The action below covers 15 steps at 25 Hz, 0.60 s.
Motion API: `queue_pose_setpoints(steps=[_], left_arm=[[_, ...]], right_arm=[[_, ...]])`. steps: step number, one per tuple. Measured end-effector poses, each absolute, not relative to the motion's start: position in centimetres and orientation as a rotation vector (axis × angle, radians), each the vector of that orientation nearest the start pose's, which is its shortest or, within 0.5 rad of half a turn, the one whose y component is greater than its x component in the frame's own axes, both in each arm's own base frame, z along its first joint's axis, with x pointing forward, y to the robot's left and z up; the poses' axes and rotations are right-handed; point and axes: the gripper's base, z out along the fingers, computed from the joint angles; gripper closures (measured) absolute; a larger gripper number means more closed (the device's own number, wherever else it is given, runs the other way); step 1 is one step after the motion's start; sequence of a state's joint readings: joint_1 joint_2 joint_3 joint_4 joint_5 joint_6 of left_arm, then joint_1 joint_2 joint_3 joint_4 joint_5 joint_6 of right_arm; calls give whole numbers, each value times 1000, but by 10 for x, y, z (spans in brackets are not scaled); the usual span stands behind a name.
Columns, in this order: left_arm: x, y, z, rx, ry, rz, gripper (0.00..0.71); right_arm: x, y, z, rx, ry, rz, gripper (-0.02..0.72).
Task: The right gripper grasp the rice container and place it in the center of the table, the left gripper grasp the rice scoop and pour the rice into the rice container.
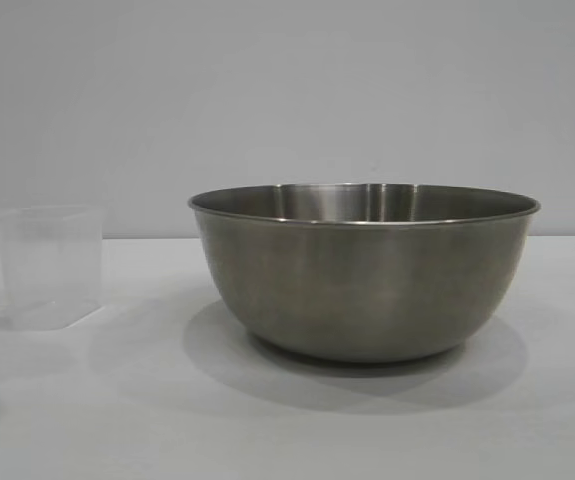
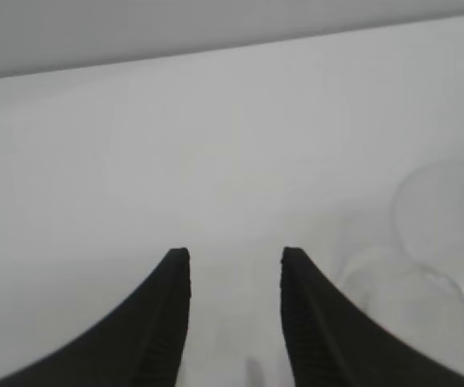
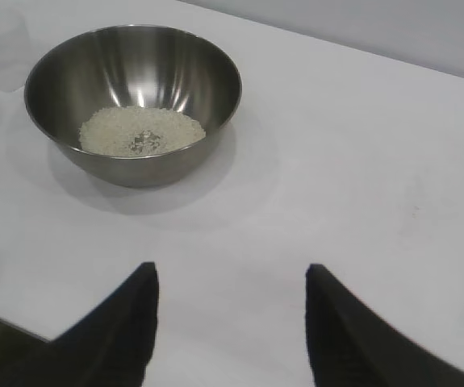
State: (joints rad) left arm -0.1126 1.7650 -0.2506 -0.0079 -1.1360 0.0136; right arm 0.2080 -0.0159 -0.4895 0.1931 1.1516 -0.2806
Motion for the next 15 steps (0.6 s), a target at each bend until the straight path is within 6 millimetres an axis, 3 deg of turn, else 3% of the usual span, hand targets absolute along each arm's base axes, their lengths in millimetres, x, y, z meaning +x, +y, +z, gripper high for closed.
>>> queue_pose_setpoints(steps=[4,8,11,15], left_arm=[[245,-24,142,60,1766,-97,480],[246,-6,159,52,1694,-88,480],[237,2,182,90,1602,-76,480],[214,-6,223,221,1496,-55,480]], right_arm=[[-14,13,268,-532,2051,191,320],[-14,13,268,-532,2051,191,320],[-14,13,268,-532,2051,191,320],[-14,13,268,-532,2051,191,320]])
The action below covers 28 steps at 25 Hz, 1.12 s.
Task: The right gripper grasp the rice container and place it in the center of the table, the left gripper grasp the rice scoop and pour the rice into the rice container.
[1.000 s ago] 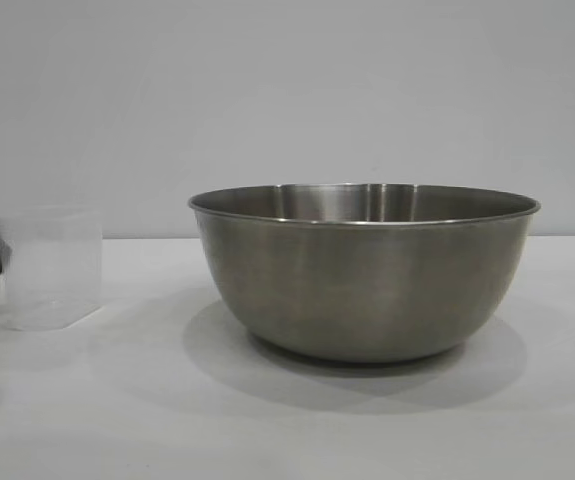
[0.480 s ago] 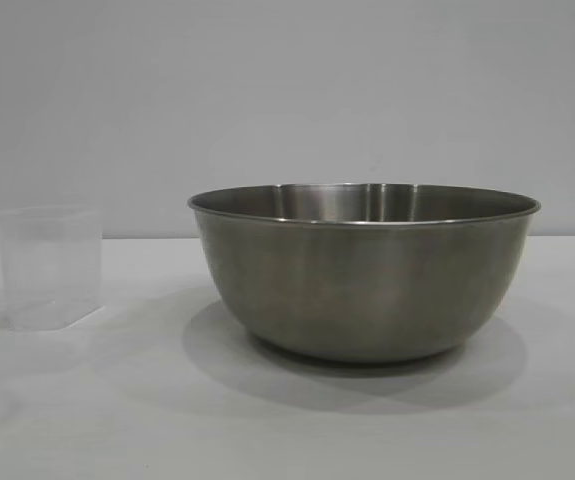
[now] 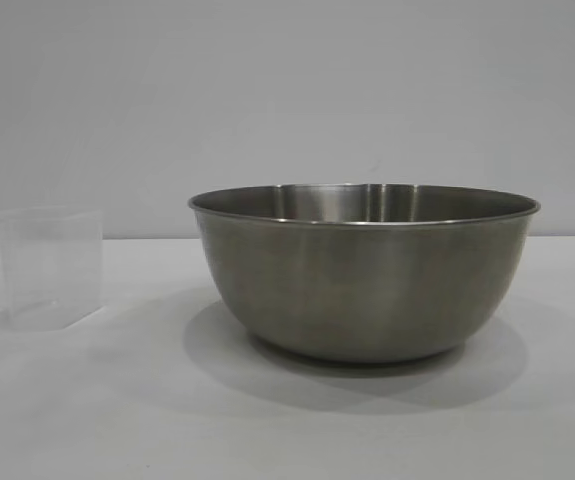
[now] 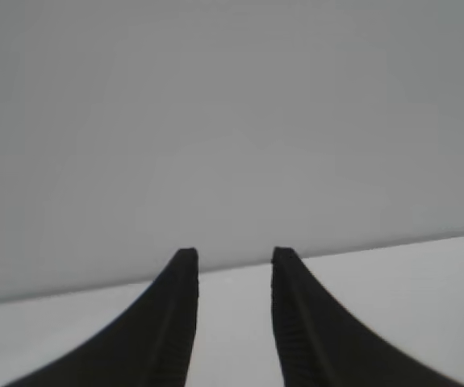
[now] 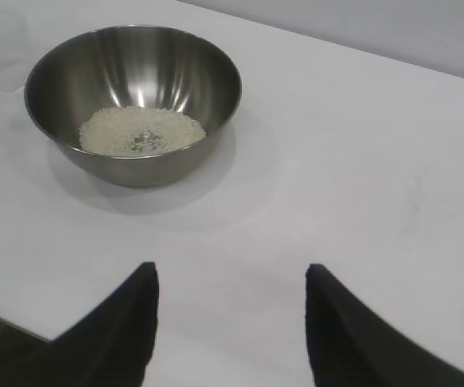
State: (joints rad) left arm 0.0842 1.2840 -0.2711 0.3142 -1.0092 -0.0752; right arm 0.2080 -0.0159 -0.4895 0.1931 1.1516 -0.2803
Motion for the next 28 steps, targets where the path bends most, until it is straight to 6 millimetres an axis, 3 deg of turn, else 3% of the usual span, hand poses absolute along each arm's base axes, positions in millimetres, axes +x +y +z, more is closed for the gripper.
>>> queue_pose_setpoints(steps=[7,10,16,21,28], left_arm=[[152,-6,277,205,1487,24,480],[125,-4,285,201,1504,88,480],[83,1,293,31,1459,68,480],[65,-1,298,38,1382,53,480],[60,-8,299,150,1355,57,480]], right_arm=[[-14,13,268,-532,2051,191,320],[-14,13,268,-532,2051,191,320],[-14,13,268,-532,2051,191,320],[-14,13,268,-532,2051,191,320],[-14,13,268,-532,2051,191,320]])
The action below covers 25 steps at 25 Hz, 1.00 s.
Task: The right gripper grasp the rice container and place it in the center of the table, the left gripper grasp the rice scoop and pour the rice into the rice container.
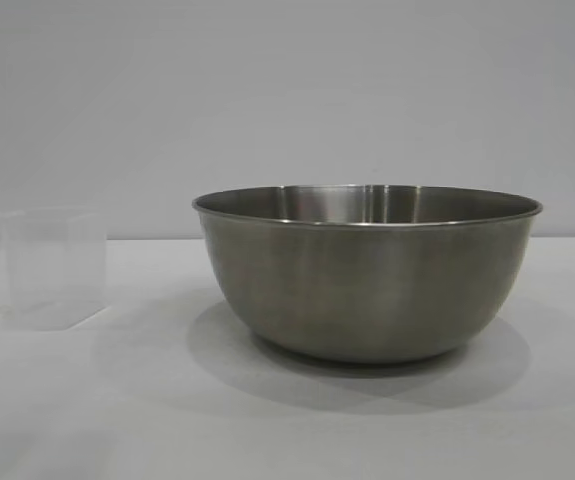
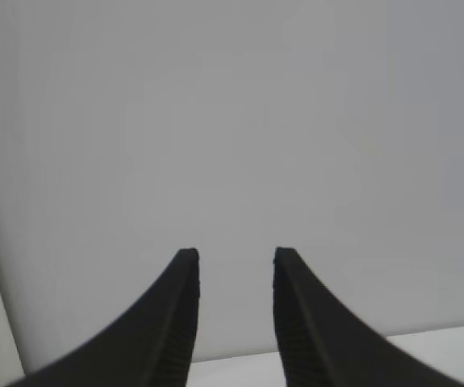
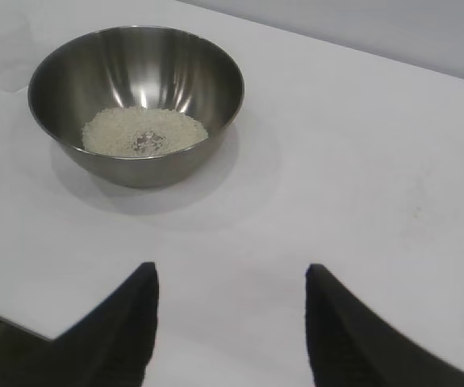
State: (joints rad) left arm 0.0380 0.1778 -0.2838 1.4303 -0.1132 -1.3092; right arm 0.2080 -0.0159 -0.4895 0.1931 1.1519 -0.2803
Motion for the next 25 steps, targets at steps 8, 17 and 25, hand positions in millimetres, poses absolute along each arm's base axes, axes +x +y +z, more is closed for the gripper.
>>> queue_pose_setpoints(steps=[8,17,25], left_arm=[[60,-15,295,270,1390,53,480],[59,-10,301,185,1339,68,480],[49,12,287,-44,1737,183,480]], right_arm=[[-14,13,268,-532,2051,191,320],[-14,13,268,-532,2051,191,320],[-14,13,268,-532,2051,191,320]])
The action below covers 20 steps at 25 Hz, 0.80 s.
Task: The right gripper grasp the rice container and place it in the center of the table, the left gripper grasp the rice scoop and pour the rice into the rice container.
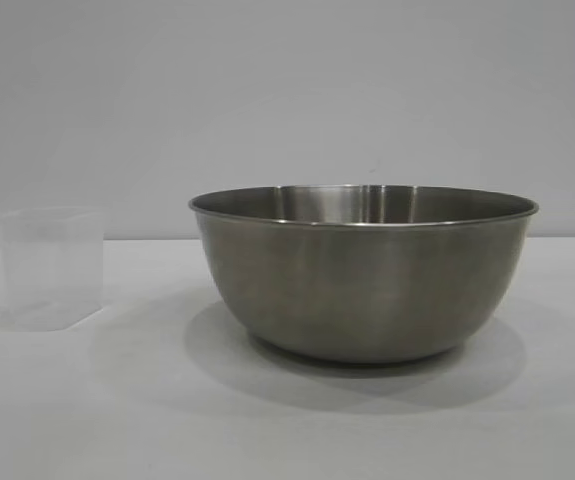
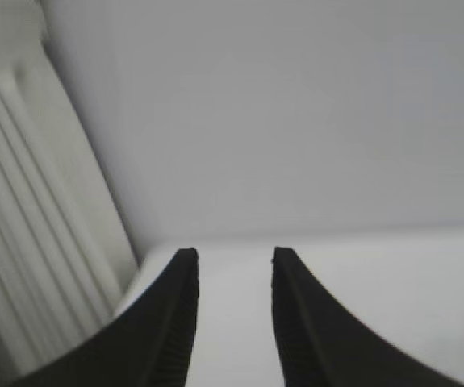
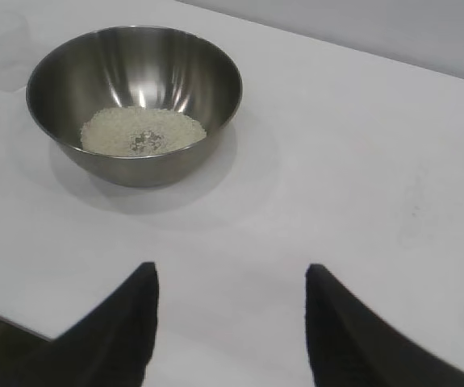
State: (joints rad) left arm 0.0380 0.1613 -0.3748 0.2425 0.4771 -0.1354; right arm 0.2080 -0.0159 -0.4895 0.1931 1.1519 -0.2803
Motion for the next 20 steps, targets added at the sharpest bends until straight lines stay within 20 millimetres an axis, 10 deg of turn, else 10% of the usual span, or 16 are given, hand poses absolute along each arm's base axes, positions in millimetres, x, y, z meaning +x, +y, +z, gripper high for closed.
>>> queue_pose_setpoints(steps=[20], left_arm=[[-10,5,270,-90,2100,73,480]], right_arm=[[-14,13,268,-533,2053,191,320]])
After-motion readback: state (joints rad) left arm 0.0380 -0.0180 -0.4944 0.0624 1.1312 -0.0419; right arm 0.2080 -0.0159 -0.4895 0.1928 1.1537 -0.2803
